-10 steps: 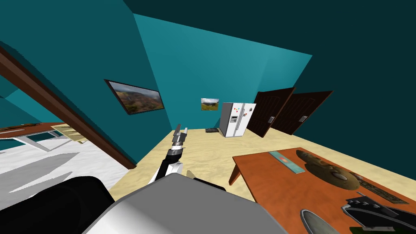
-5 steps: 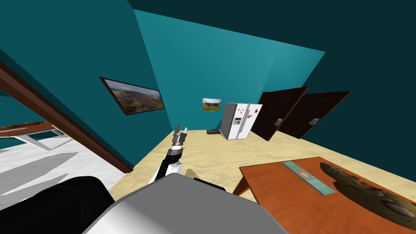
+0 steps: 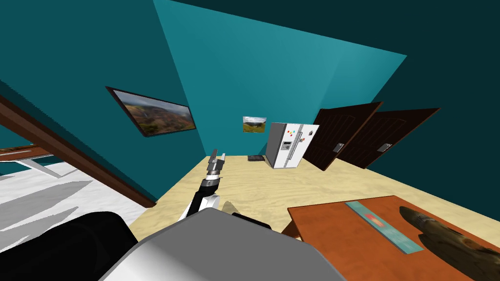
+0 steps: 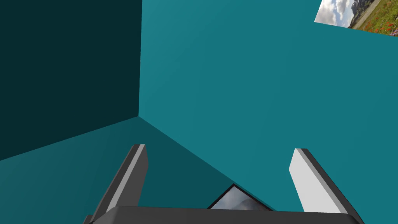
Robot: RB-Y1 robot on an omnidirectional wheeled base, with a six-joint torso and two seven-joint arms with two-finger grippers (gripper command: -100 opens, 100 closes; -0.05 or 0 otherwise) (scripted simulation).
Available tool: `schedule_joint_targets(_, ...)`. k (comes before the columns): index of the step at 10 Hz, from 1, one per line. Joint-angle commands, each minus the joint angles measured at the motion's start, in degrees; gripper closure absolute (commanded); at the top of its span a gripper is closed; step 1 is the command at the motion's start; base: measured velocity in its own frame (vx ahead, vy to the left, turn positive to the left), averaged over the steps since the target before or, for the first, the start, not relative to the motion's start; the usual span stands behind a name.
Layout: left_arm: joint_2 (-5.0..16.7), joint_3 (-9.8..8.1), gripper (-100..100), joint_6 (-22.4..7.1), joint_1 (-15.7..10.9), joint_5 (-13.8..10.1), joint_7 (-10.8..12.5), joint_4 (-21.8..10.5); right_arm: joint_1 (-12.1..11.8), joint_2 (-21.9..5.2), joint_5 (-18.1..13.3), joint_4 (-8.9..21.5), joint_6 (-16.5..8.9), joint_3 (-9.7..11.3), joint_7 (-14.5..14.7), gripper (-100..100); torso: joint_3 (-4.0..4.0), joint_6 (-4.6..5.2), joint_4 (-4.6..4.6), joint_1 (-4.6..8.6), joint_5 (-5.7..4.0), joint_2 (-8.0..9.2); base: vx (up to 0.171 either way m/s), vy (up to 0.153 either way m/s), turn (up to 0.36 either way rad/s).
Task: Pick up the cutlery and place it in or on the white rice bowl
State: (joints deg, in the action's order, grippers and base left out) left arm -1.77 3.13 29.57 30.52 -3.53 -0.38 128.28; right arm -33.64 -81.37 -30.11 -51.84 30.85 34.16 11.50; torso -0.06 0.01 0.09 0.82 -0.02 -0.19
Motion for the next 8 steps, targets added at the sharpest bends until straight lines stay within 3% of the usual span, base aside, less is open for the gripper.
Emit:
schedule_joint_targets(1,0.0,0.0,0,0.0,0.0,0.0,0.0,0.0,-1.1,-0.4,-0.4,-1.7,-0.8,0.8,-1.7,100,0.0,0.0,0.0,0.0,0.0,0.0,0.046,-0.11,-0.001)
schedule_joint_targets(2,0.0,0.0,0,0.0,0.0,0.0,0.0,0.0,-1.0,-0.3,0.0,-0.8,-0.3,0.1,-0.6,100,0.03,0.03,0.01,0.06,-0.01,0.05,0.02,-0.051,-0.001)
schedule_joint_targets(3,0.0,0.0,0,0.0,0.0,0.0,0.0,0.0,-1.1,-0.3,0.0,-0.9,-0.3,0.2,-0.7,-100,0.08,-0.01,0.04,-0.11,-0.02,0.12,0.003,-0.01,0.002)
schedule_joint_targets(7,0.0,0.01,0,0.0,0.0,0.0,0.0,0.0,-1.1,-0.3,0.0,-0.8,-0.3,0.2,-0.7,-100,0.14,0.0,0.07,-0.34,0.04,0.23,0.0,0.0,0.0)
schedule_joint_targets(8,0.0,0.01,0,0.0,0.0,0.0,0.0,0.0,-1.1,-0.3,0.0,-0.8,-0.3,0.2,-0.7,0,0.14,0.0,0.07,-0.34,0.04,0.23,0.0,0.0,0.0)
